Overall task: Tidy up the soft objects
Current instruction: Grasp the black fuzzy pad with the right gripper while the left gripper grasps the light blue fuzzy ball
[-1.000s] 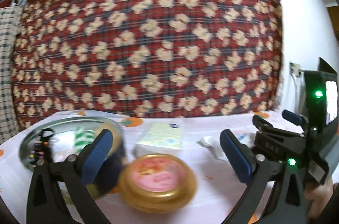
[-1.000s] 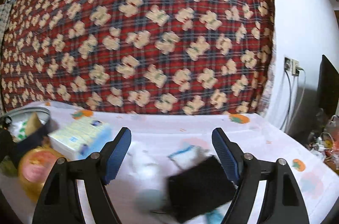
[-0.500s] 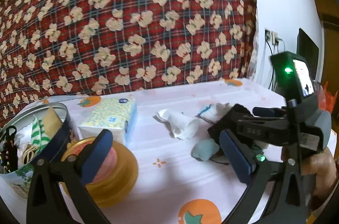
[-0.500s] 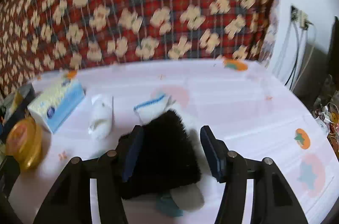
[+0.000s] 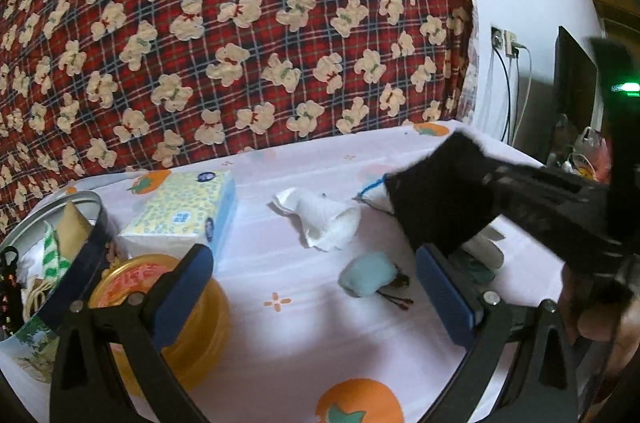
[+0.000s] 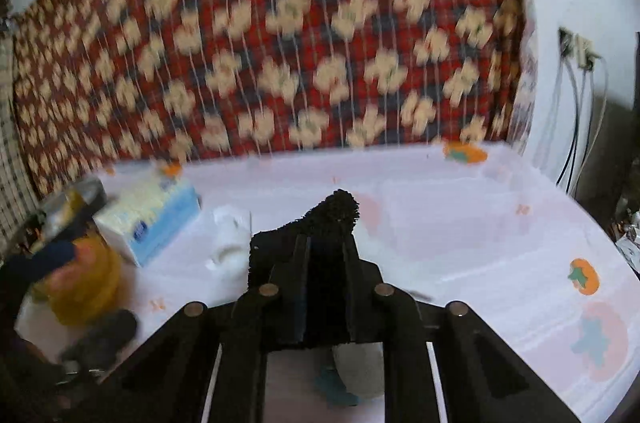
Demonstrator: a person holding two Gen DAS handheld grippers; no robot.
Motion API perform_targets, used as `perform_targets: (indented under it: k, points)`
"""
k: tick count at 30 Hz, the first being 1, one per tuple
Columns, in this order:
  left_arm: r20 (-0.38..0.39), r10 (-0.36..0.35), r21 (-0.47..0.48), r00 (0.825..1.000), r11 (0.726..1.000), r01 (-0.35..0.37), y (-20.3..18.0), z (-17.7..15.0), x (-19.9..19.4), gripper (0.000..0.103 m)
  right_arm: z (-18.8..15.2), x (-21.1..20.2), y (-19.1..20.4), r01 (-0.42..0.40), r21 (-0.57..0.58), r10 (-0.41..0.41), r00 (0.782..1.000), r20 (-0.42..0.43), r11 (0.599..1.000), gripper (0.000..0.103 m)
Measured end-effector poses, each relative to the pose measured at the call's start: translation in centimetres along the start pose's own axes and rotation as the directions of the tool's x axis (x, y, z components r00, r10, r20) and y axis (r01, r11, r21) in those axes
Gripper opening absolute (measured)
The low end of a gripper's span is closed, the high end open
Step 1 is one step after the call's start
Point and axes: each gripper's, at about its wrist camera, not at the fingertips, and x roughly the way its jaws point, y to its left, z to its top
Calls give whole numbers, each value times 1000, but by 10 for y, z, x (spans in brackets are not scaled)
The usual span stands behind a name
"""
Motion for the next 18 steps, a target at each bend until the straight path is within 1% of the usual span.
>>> perform_targets:
  k: [3,6,7,9,13,15,17,18]
  points:
    - [-35,-31,-12,999,999,31,-4,3,11,102,-2,-24,-4,2,26,-5,992,128,1000,16]
    - [-112,-30,-29,993,999,27,-8,7,31,102,-4,-44,-10,48,75,-65,969,237,996,16]
    - [-138,-30,-31,990,999,26,-10,7,38,100,-4,-46,-11,62,88,-83,964,251,994,16]
    - [-194,-38,-34,980,999,32,-14,8,52,95,-3,-48,-16,80,119,-109,959,260,990,16]
    - [-285,-71,-41,956,997,61,-22,6,76,75,0,-48,-23,82,153,-119,961,250,985,16]
    - [-334,-75,-44,940,997,64,-25,4,85,73,0,-47,-23,80,151,-116,962,247,985,16]
    - [-366,-87,-53,926,996,73,-25,2,90,73,0,-47,-21,81,143,-115,961,250,986,16]
    - [-378,-97,-61,921,995,80,-24,2,92,70,-1,-48,-20,81,139,-114,961,251,987,16]
